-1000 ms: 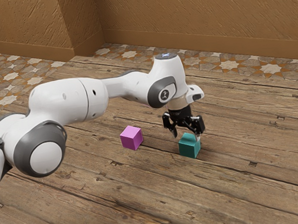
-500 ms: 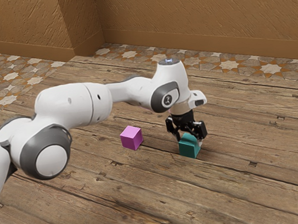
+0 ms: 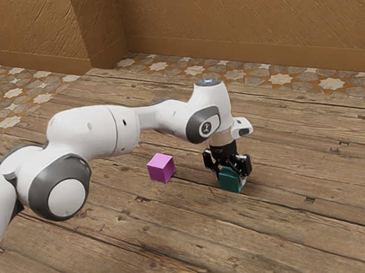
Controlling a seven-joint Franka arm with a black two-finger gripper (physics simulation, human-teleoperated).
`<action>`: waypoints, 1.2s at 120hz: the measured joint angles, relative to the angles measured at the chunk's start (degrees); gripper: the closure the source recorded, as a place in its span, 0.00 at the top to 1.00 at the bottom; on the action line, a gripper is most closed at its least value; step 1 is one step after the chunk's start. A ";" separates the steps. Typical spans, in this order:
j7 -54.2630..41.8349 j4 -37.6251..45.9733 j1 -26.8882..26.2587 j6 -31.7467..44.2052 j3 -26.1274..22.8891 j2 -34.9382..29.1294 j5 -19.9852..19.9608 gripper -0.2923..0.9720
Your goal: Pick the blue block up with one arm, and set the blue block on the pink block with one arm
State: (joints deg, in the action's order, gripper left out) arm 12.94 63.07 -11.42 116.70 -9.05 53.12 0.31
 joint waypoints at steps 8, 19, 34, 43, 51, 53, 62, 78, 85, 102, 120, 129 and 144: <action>0.20 -0.02 0.00 0.03 0.00 0.02 0.03 0.69; 0.44 -0.22 -0.14 0.03 0.00 0.02 0.85 0.67; 0.72 -0.61 -0.55 -0.05 0.00 0.02 2.24 0.66; 0.86 -0.64 -0.60 -0.08 0.00 0.04 2.64 0.64; 0.97 -0.64 -0.61 -0.10 0.00 0.05 2.84 0.63; 0.99 -0.65 -0.61 -0.10 0.00 0.04 2.87 0.63; 1.10 -0.65 -0.61 -0.13 -0.01 0.03 2.98 0.61; 1.27 -0.65 -0.62 -0.20 -0.01 0.02 3.07 0.58; 1.35 -0.65 -0.61 -0.23 -0.02 0.02 3.12 0.57; 1.54 -0.64 -0.61 -0.34 0.00 -0.02 3.20 0.55; 1.69 0.01 -0.62 -0.68 0.20 -1.53 3.19 0.56; 1.74 1.89 -0.62 -1.14 1.10 -4.25 3.13 0.55; 1.93 13.82 -0.44 -0.65 2.54 -14.02 2.82 0.55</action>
State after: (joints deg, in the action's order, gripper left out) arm 14.87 76.90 -11.86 116.04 -6.51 39.10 3.13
